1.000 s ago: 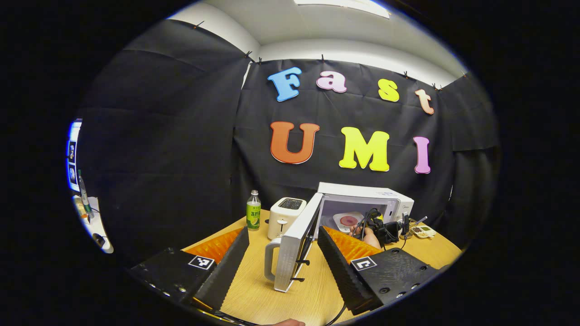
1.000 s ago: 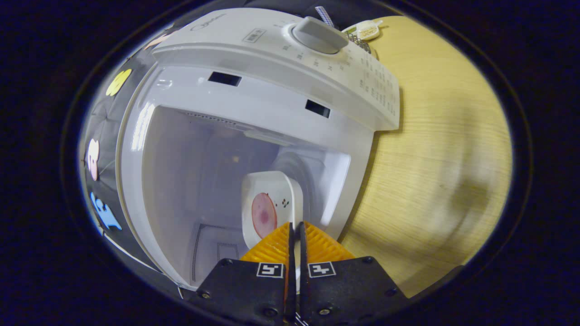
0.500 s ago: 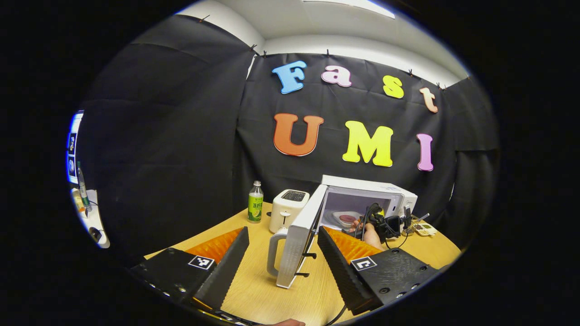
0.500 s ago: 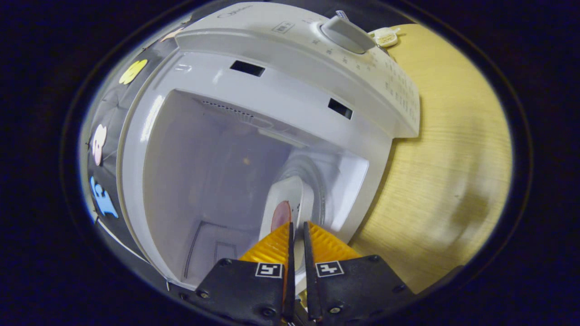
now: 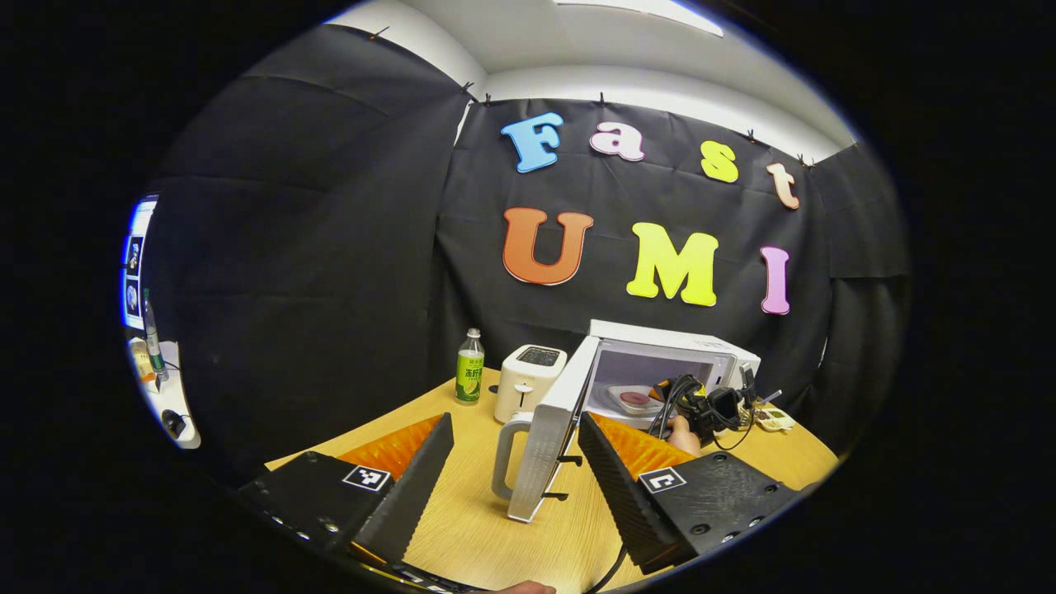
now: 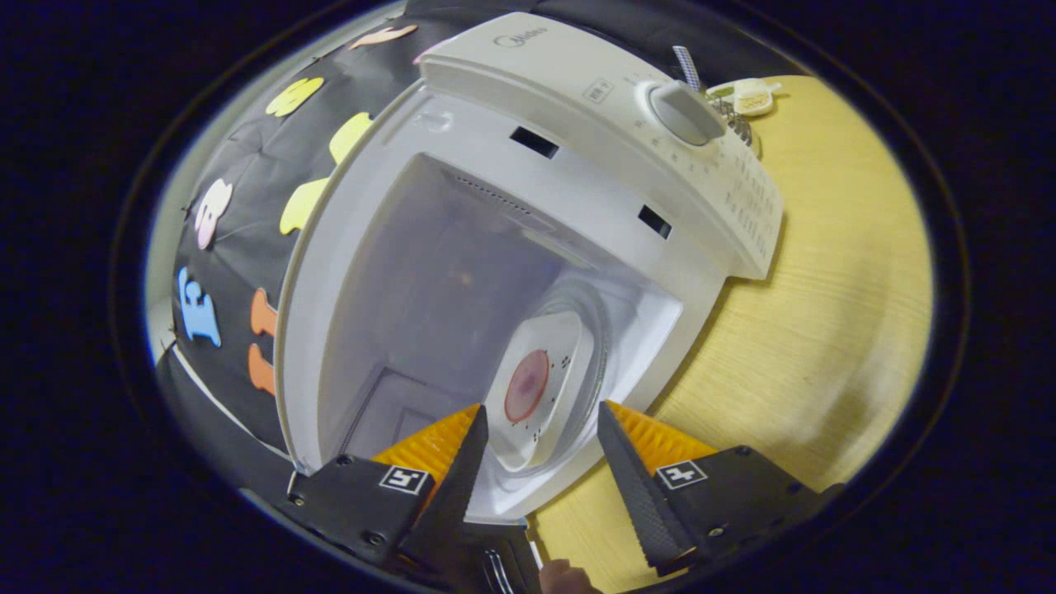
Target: Open the microwave oven with the left hand, put the food in, and close the microwave oven.
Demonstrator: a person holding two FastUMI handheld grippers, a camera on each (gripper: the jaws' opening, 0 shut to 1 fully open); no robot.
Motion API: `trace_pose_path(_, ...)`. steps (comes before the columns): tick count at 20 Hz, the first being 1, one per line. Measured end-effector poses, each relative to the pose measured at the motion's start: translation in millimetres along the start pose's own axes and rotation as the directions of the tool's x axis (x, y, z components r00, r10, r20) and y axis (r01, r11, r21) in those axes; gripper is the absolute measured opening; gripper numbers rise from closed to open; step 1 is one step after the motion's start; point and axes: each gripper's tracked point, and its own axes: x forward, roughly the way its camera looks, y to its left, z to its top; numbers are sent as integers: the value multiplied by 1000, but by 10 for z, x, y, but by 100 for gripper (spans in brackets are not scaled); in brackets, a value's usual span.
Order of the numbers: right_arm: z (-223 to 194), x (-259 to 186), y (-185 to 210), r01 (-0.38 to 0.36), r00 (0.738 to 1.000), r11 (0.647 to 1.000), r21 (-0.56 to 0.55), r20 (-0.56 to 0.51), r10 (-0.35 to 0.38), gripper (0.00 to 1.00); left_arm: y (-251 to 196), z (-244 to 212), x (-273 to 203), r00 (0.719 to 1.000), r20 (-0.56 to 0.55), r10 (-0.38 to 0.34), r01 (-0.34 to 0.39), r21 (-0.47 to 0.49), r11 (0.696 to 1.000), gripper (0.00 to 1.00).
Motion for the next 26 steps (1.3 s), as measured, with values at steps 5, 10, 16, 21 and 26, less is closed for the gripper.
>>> trace_pose_path(5, 171, -336, 148, -53, 997, 956, -288, 36, 66, 98, 126, -106, -67, 1000, -8, -10, 10, -1, 1000, 93)
trace_pose_path(10, 377, -895, 378, -130, 987, 836, -533, 7, 158, 99, 248, -54, -123, 1000, -7, 7, -6, 62, 998, 93)
trace_pose_path(16, 744, -1714, 390, -133, 986, 710, -691, -19, 166, 99, 427, 323, -49, 994, 86, 74, -90, 202, 975, 96)
trace_pose_path(21, 1213, -2345, 390, -157, 973, 684, -712, 7, 231, 99, 571, 424, 64, 986, 127, 107, -127, 166, 978, 10)
trace_pose_path(26, 1525, -2823, 359, -176, 966, 666, -725, 2, 258, 99, 611, 86, 387, 996, 69, 57, -66, 140, 988, 2)
